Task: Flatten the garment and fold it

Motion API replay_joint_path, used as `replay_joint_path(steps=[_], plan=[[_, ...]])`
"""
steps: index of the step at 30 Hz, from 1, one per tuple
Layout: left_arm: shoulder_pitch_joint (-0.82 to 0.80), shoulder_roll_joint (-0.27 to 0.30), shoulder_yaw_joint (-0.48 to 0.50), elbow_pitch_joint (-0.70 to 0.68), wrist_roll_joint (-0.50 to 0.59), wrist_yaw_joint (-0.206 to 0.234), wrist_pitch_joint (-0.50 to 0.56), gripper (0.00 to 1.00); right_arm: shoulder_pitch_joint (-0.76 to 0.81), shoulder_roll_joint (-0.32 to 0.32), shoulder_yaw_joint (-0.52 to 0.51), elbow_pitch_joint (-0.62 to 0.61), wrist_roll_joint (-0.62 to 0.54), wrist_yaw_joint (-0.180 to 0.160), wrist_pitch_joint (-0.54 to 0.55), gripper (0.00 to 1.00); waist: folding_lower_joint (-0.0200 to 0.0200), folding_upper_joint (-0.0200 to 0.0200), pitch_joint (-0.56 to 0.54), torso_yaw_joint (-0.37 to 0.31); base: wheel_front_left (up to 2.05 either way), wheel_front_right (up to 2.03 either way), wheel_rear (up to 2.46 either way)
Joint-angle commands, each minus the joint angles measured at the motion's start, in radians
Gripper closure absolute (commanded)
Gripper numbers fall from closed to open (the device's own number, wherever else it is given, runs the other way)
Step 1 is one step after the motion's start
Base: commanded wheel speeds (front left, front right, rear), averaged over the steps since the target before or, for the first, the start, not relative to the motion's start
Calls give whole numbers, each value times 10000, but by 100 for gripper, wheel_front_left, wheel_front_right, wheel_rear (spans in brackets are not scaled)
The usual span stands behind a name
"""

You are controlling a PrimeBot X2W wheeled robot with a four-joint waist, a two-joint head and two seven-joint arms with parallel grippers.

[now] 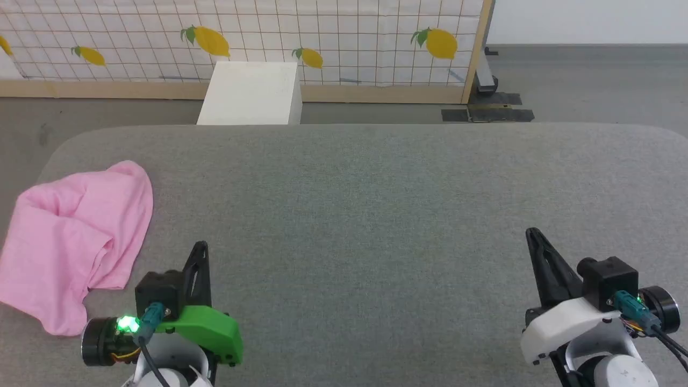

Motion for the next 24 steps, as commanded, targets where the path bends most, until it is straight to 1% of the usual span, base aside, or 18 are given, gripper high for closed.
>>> replay_joint_path(steps=[1,21,22,24], plan=[[113,-51,32,-26,103,-9,14,100,146,7,12,-51,-62,-15,-1,100,0,0,0,0,0,0,0],[113,-51,32,-26,103,-9,14,100,146,7,12,-51,-62,-15,-1,100,0,0,0,0,0,0,0],[0,2,-2,0,0,0,0,0,0,0,-2,0,0,0,0,0,0,0,0,0,0,0,0],[-2,4,-19,0,-8,0,0,0,-1,0,-6,6,4,0,0,0,0,0,0,0,0,0,0]])
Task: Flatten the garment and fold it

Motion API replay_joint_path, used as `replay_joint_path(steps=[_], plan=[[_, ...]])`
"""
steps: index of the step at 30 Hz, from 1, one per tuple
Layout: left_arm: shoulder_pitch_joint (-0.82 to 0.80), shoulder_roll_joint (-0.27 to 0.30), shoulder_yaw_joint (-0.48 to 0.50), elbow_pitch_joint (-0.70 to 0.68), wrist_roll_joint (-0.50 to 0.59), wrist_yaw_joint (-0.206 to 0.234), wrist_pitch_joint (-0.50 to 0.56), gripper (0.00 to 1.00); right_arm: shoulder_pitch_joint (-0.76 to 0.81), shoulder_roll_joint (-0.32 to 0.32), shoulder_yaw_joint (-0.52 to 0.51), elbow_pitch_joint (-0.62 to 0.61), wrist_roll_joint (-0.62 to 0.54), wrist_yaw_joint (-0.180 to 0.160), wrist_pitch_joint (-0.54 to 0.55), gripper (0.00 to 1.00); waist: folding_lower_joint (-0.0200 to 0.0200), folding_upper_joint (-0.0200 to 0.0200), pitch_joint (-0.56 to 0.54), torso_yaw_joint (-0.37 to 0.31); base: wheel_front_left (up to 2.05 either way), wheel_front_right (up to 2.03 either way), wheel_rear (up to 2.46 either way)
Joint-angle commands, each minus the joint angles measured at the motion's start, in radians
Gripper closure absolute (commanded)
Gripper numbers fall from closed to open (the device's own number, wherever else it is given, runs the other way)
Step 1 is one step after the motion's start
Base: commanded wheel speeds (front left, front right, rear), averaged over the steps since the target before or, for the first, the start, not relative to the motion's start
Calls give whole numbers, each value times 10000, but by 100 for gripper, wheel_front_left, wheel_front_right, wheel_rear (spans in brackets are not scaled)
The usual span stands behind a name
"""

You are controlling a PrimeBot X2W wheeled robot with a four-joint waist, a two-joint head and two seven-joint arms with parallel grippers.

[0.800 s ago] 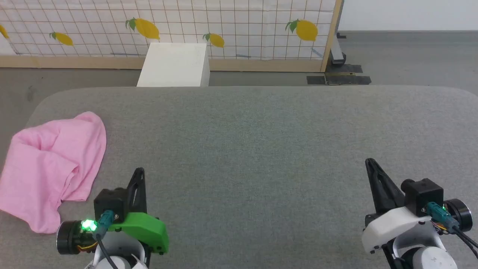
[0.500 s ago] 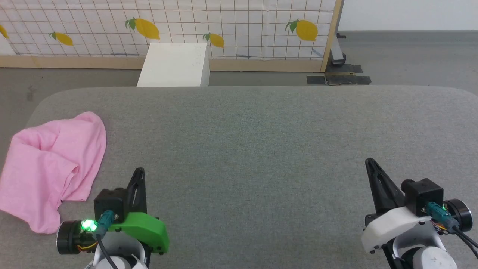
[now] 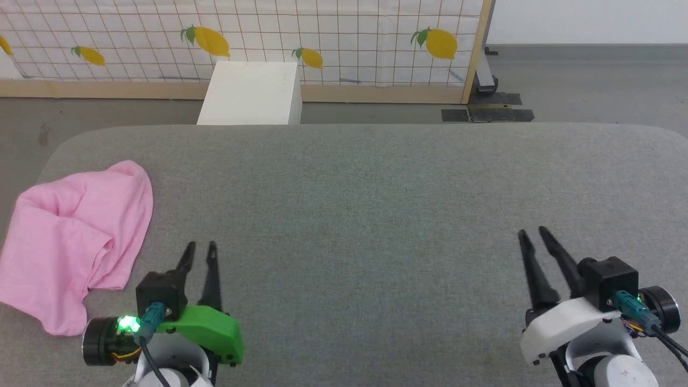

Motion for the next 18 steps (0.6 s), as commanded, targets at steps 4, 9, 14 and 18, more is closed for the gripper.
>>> replay_joint_path(steps=[4,9,14,18], plan=[[-1,-1,-38,34,-48,14,-46,0,23,0,-16,36,82,0,-45,0,0,0,0,-1,0,0,0],[-21,-3,-106,135,-132,49,-152,0,54,0,-51,129,223,-1,-150,0,0,0,-3,-1,0,0,0],[-51,-5,-170,241,-212,82,-255,0,81,1,-94,221,337,-1,-252,0,0,0,-8,16,0,0,0],[-75,-6,-211,326,-277,113,-338,0,103,1,-121,295,426,-2,-334,0,0,0,-15,66,0,0,0]])
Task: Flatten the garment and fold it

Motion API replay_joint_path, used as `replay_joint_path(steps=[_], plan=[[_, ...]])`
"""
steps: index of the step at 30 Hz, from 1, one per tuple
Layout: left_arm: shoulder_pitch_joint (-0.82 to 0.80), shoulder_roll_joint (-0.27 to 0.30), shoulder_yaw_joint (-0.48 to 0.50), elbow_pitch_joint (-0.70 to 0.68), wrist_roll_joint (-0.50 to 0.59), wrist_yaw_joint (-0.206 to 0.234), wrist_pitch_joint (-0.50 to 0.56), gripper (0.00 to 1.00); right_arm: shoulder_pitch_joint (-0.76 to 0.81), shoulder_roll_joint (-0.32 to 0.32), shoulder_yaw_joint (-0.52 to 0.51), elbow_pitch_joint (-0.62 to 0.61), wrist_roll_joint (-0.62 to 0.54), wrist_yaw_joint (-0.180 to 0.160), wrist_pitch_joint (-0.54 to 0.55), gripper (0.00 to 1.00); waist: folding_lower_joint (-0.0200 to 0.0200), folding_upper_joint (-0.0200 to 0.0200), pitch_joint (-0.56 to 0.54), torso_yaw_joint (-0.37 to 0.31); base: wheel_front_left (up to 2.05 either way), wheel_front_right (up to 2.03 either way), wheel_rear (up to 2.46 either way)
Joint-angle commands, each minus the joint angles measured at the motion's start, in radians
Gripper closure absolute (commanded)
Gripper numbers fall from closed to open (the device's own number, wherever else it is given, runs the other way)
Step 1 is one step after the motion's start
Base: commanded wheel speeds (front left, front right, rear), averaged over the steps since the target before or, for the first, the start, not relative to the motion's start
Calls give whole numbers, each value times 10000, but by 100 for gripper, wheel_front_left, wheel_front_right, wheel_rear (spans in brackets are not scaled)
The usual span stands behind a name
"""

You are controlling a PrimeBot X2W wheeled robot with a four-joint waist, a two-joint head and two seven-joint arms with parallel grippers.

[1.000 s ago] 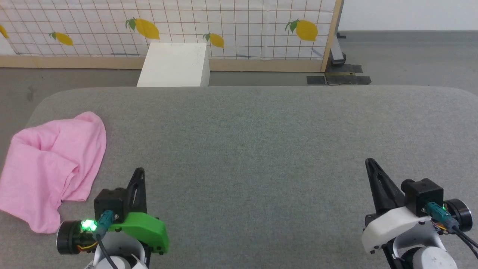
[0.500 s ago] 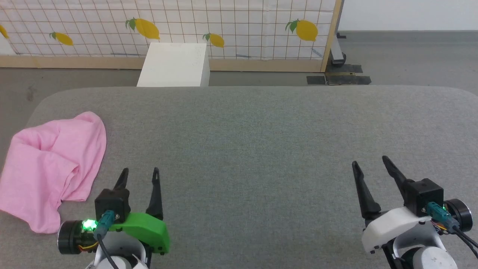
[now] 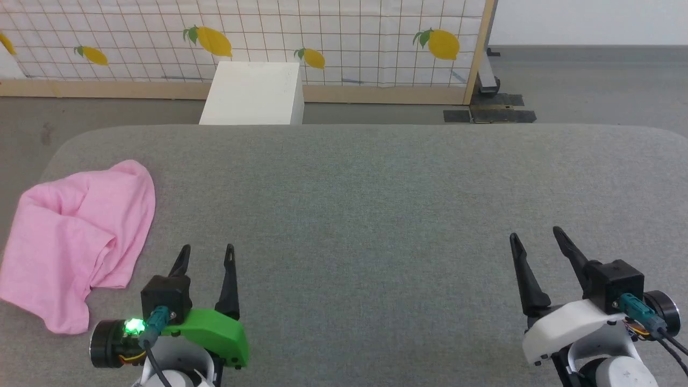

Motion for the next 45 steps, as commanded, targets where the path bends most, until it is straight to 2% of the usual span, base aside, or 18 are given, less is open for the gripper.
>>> replay_joint_path(steps=[1,20,45], plan=[[-74,-6,-50,83,-112,73,-97,0,110,3,-36,85,136,-2,-114,0,-1,0,-5,36,0,0,0],[-109,27,-134,366,-392,223,-484,0,212,4,-79,472,598,-4,-444,0,-1,0,-23,808,0,0,0],[-84,72,-96,652,-804,513,-1039,0,321,5,-18,995,1230,-8,-794,0,-1,0,-33,2565,0,0,0]])
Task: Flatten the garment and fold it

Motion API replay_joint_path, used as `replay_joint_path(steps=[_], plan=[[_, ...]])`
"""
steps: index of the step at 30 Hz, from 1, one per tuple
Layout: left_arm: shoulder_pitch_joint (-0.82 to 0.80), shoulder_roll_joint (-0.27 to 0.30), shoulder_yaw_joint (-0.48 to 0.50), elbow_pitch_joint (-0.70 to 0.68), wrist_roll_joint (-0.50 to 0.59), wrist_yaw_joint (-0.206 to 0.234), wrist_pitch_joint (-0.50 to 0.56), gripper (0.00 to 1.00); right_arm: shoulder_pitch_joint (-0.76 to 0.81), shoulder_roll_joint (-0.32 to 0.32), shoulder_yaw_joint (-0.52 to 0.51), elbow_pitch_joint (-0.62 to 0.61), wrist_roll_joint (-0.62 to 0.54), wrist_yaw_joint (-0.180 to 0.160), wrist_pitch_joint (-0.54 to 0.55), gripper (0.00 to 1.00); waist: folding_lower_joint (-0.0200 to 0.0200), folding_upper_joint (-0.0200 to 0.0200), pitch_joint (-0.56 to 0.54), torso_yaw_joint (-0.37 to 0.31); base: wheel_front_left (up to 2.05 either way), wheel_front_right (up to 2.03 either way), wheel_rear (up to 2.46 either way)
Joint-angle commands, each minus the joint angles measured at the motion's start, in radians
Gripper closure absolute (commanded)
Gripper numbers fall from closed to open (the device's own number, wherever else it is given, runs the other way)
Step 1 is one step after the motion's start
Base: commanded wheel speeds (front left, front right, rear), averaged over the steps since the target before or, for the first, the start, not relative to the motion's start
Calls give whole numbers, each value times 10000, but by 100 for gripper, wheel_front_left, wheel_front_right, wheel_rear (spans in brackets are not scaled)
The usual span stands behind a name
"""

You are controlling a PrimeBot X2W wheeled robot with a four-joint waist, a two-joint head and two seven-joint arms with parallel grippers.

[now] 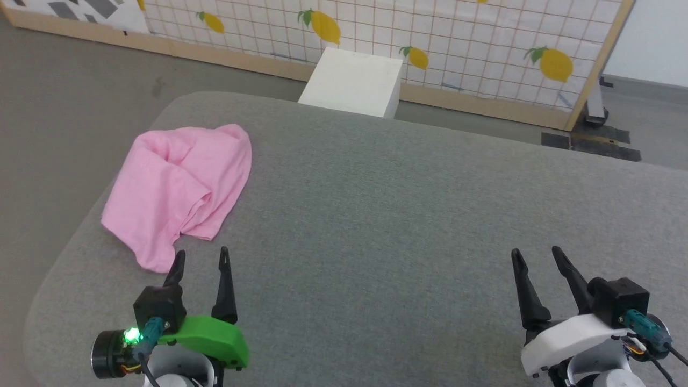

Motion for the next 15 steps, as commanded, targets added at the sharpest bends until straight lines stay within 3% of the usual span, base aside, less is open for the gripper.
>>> replay_joint_path(steps=[1,15], plan=[[-59,43,39,51,-125,65,-111,0,157,4,13,81,130,-8,-93,0,-1,0,-4,209,0,0,0],[-15,27,56,165,-326,208,-397,0,180,4,46,279,347,-9,-214,0,-1,0,20,994,0,0,0]])
